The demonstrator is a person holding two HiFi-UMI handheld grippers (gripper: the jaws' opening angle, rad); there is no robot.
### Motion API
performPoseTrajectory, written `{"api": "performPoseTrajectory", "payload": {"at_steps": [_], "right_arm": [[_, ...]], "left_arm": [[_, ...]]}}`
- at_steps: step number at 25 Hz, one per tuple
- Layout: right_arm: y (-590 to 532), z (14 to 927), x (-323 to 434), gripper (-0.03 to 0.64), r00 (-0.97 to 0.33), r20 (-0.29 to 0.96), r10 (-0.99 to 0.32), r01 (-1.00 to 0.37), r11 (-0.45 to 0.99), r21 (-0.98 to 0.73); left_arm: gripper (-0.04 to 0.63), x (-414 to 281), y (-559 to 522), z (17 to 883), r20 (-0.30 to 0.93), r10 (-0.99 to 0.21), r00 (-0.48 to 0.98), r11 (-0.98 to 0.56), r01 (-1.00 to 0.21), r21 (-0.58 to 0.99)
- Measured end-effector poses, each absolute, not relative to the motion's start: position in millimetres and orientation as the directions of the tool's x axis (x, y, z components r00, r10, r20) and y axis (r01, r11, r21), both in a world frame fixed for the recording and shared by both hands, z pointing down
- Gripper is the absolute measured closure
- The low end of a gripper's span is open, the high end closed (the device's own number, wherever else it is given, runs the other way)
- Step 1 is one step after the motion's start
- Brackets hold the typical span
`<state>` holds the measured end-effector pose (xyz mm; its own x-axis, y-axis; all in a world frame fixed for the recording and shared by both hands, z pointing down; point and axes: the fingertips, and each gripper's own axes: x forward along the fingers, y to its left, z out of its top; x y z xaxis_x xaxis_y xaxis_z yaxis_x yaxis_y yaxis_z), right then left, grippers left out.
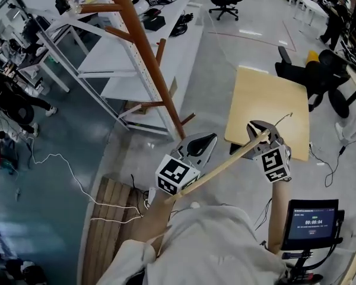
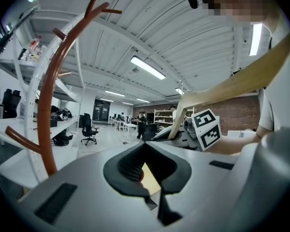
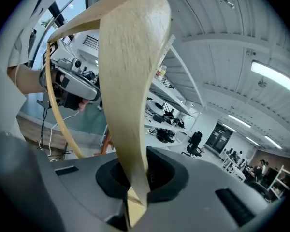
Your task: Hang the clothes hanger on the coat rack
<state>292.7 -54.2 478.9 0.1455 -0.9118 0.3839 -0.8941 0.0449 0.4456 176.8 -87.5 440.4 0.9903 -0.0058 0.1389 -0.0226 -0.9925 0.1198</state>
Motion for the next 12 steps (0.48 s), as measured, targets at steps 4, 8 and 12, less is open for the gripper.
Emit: {"api": "performPoseTrajectory", "payload": {"at_steps": [4, 8, 12], "right_arm": [[-97.1, 456.4, 278.4, 0.578, 0.042, 0.372, -0.927, -0.864, 0.153, 0.480], [-155.7, 428.7, 255.6, 0.578, -0.082, 0.346, -0.935, -0.811, 0.264, 0.522], [-192.8, 387.6, 225.1, 0.578, -0.166, 0.319, -0.933, -0.757, 0.328, 0.564]], "left_arm": [[0.595, 155.6, -114.9, 422.1, 0.119, -0.114, 0.986, -0.988, -0.126, 0.094], [0.595, 127.5, -153.4, 401.7, 0.082, -0.226, 0.971, -0.970, -0.232, 0.070], [0.595, 92.6, -177.0, 369.2, 0.043, -0.348, 0.936, -0.934, -0.350, 0.067]]}}
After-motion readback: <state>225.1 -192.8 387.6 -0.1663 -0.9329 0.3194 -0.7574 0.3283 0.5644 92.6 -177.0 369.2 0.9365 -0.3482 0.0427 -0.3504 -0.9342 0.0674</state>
